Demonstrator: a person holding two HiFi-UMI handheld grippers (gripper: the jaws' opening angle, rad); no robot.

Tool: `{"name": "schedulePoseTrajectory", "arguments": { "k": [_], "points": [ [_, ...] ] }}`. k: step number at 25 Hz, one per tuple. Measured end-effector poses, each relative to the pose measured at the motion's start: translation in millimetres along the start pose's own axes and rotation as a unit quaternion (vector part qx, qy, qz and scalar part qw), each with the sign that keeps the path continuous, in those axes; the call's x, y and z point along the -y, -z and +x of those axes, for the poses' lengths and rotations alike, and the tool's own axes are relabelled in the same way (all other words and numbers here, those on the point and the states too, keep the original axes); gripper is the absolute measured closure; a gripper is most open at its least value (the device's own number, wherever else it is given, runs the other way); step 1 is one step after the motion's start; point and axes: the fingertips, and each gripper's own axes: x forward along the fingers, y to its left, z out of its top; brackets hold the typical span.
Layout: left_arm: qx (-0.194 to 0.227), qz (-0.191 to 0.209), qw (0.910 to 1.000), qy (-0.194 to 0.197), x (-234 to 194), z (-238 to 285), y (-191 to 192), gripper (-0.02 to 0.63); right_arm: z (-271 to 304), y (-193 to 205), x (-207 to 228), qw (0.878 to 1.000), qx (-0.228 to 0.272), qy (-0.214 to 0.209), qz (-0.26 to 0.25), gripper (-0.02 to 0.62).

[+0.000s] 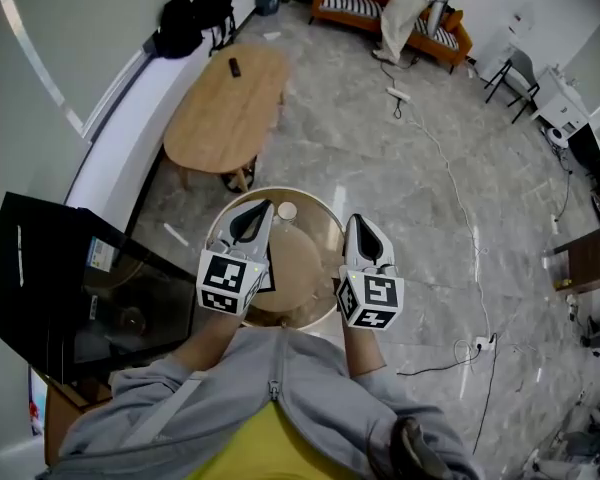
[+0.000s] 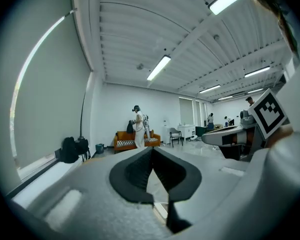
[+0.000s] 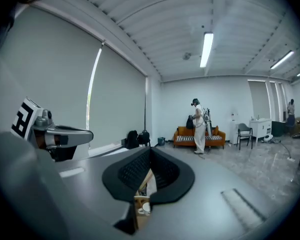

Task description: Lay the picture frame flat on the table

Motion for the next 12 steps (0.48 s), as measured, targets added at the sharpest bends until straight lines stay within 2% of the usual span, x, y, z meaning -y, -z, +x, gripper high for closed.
{"name": "schedulePoseTrajectory", "arguments": {
  "k": [5, 12],
  "points": [
    [0.049, 0.018, 0.9986, -0.002, 12, -14, -51, 0.604, -21, -52, -2, 0.998, 0.066, -0.001, -0.006, 0.595],
    [0.088, 0.038, 0.9952, -0.020, 17, -24, -86, 0.604, -38, -86, -3, 0.994, 0.100, -0.009, -0.047, 0.595]
  ]
}}
